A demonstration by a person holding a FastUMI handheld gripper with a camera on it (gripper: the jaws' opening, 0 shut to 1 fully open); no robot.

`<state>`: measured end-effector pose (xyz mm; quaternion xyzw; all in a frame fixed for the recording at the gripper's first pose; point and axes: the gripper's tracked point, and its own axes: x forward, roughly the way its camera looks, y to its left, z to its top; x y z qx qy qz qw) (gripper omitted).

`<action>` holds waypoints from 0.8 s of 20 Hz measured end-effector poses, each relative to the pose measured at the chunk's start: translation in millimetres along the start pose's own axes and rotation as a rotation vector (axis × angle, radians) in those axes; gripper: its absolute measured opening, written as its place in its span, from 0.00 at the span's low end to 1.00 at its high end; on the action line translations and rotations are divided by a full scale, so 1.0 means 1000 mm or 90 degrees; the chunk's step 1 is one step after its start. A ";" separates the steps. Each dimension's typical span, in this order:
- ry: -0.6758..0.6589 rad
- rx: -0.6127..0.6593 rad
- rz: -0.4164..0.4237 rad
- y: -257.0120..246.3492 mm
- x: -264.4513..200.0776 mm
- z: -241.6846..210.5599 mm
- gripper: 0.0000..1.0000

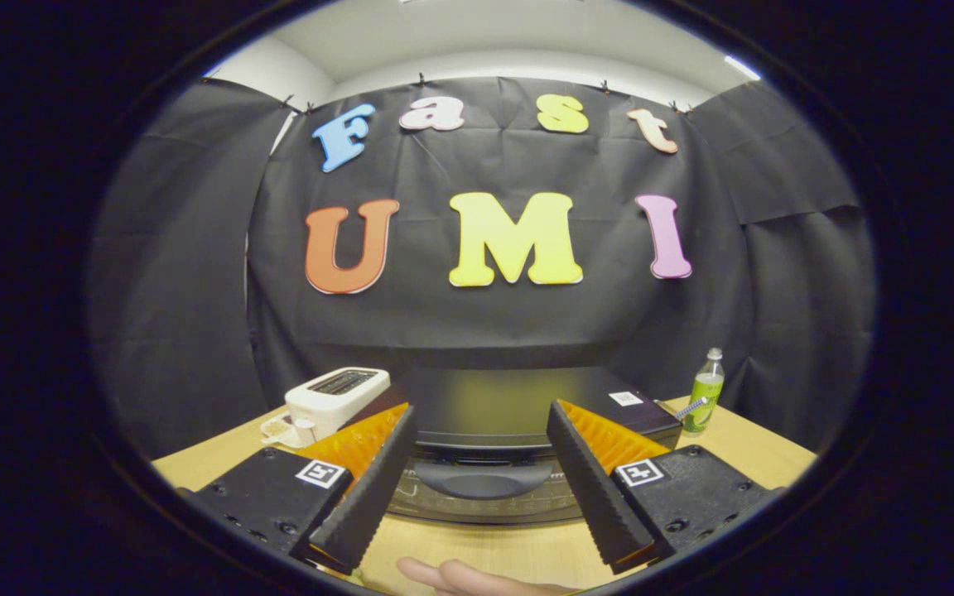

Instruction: Open the toaster oven, put the food inside, and close the toaster oven door.

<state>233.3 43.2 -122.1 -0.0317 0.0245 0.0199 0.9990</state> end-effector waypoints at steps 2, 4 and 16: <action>0.020 -0.002 -0.009 -0.001 0.016 -0.015 1.00; 0.054 -0.009 -0.013 -0.001 0.024 -0.033 1.00; 0.073 0.002 -0.001 0.001 0.005 -0.051 1.00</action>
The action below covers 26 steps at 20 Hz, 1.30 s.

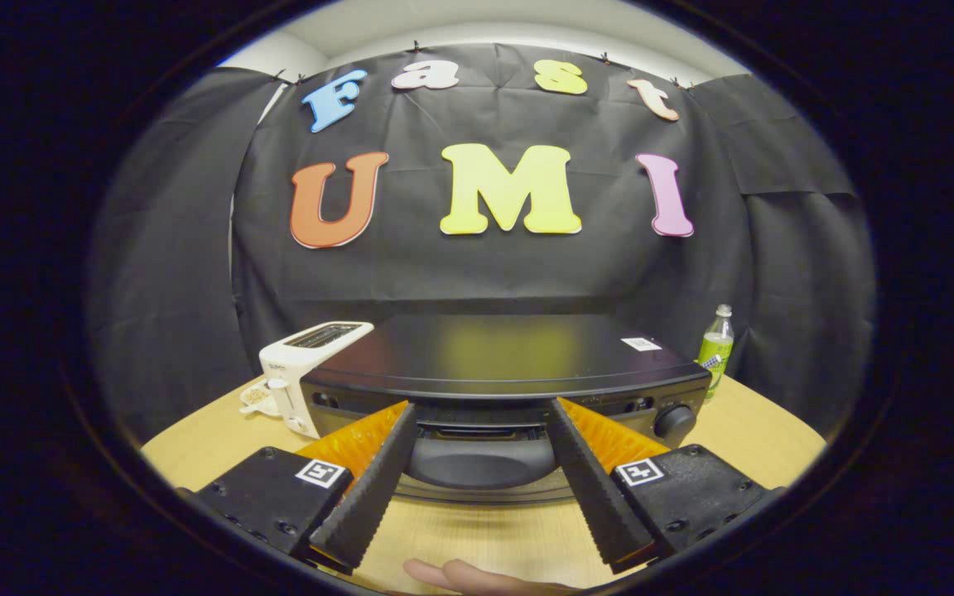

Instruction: Open the toaster oven, put the food inside, and close the toaster oven door.

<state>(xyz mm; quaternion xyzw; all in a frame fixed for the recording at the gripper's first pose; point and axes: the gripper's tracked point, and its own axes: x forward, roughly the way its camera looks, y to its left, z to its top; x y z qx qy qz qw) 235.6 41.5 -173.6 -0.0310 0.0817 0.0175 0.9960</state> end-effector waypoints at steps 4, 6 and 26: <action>0.032 -0.001 0.001 0.001 -0.019 -0.013 1.00; 0.053 0.011 0.007 0.000 -0.026 -0.020 1.00; 0.259 0.001 0.004 -0.002 -0.084 -0.106 1.00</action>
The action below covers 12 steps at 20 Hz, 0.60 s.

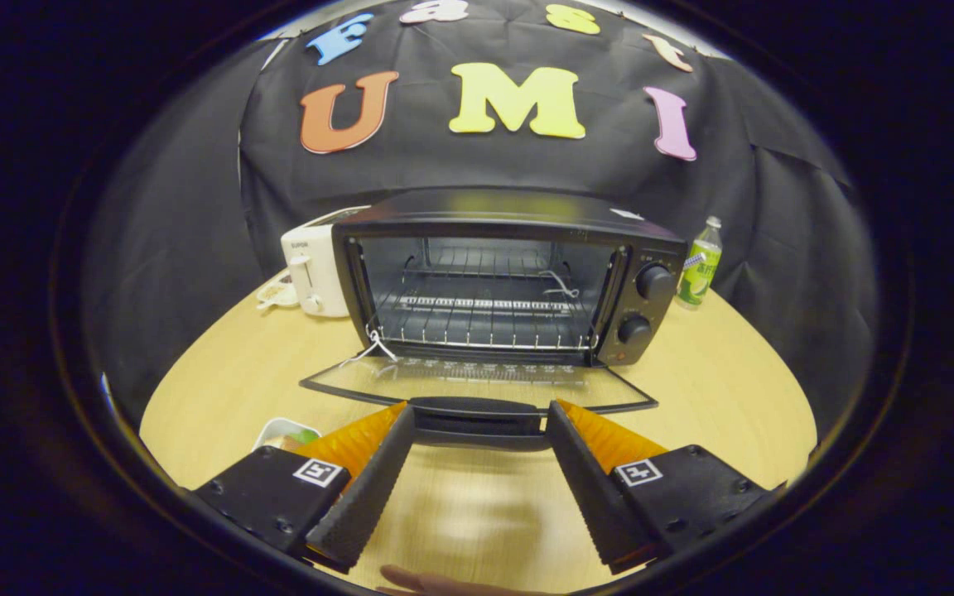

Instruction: Open the toaster oven, put the food inside, and close the toaster oven door.

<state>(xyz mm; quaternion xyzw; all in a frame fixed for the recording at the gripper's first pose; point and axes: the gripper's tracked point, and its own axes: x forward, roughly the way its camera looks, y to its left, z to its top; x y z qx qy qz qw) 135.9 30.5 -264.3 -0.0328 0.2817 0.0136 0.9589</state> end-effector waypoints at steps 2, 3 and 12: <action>0.034 0.021 0.011 -0.001 0.002 -0.012 1.00; 0.056 0.031 0.018 0.000 0.003 -0.022 1.00; 0.091 0.099 0.067 -0.006 0.001 -0.020 1.00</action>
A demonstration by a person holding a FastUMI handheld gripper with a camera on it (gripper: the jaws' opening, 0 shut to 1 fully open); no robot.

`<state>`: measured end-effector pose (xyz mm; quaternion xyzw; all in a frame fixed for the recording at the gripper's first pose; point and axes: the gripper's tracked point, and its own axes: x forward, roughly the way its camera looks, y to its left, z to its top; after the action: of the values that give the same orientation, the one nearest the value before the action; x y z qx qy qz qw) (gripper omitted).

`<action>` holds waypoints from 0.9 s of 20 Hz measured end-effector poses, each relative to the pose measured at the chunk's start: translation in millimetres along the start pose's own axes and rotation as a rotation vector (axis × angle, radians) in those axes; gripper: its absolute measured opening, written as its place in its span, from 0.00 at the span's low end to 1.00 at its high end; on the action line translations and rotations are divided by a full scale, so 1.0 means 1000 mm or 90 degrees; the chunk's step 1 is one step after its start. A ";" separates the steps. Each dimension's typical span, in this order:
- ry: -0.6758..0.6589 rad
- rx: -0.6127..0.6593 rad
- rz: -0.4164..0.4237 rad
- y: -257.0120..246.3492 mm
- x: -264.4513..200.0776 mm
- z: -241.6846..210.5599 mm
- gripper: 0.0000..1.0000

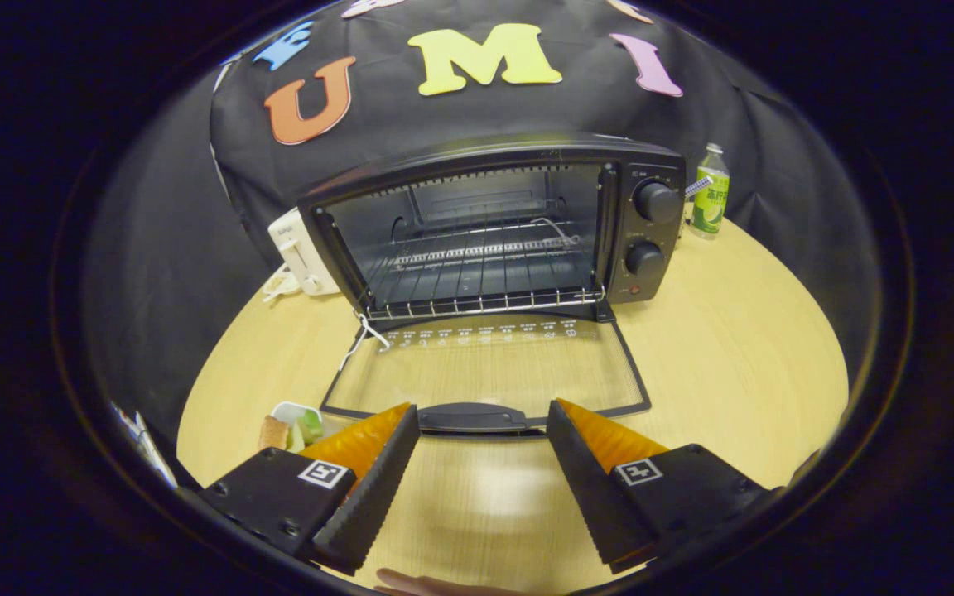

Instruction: Open the toaster oven, put the food inside, and close the toaster oven door.

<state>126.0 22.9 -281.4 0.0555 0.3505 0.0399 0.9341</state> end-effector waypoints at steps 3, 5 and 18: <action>0.040 0.055 0.074 0.019 -0.015 -0.004 1.00; 0.076 0.095 0.142 0.038 -0.028 -0.008 1.00; 0.279 0.118 0.340 0.107 -0.053 -0.055 0.79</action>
<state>45.8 127.3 -273.9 0.2196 0.5182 0.2614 0.7842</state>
